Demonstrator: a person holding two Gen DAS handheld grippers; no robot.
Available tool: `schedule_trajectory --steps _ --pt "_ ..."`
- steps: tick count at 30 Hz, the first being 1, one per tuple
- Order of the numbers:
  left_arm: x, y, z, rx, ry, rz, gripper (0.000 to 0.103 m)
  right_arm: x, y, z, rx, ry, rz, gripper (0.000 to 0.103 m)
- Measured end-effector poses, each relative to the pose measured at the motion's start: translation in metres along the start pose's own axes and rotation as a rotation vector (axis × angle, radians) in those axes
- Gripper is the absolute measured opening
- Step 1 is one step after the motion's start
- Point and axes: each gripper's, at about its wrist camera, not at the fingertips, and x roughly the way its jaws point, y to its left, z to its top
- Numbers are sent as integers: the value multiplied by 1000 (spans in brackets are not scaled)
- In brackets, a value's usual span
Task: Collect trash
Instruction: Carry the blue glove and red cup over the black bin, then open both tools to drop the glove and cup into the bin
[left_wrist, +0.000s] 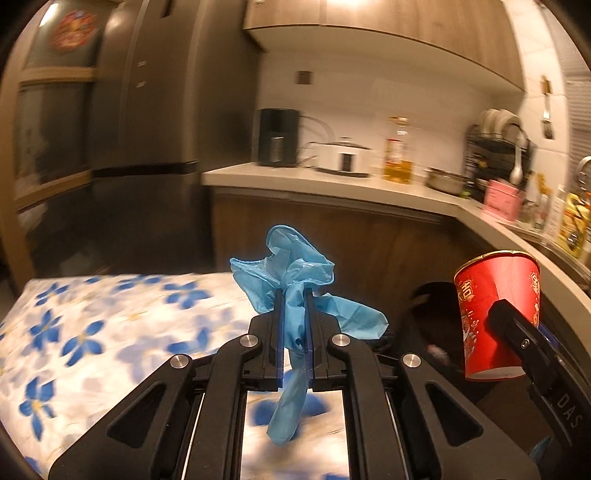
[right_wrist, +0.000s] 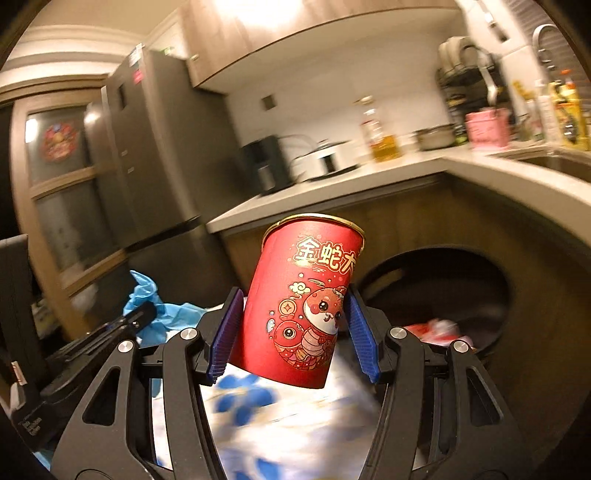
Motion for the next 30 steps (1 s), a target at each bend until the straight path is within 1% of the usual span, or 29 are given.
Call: schedule_trajectory --steps 2,7,11,13,16,22,30 --pt "7 -24 4 20 -3 -47 8 -2 -20 6 11 -18 -39 55" --pt "23 -74 11 64 -15 -123 8 1 -67 19 57 -40 -117 55" --pt "40 -106 12 89 -11 -169 9 6 -94 23 86 -42 -148 55" --pt "46 -118 11 98 -10 -180 9 9 -101 25 98 -42 -153 55" --pt "54 -130 9 95 1 -200 9 14 -109 28 101 -46 -156 55" --pt "68 -147 8 100 8 -214 9 24 -116 32 84 -48 -164 56" --pt "77 -154 9 103 9 -229 9 36 -121 32 81 -34 -162 56"
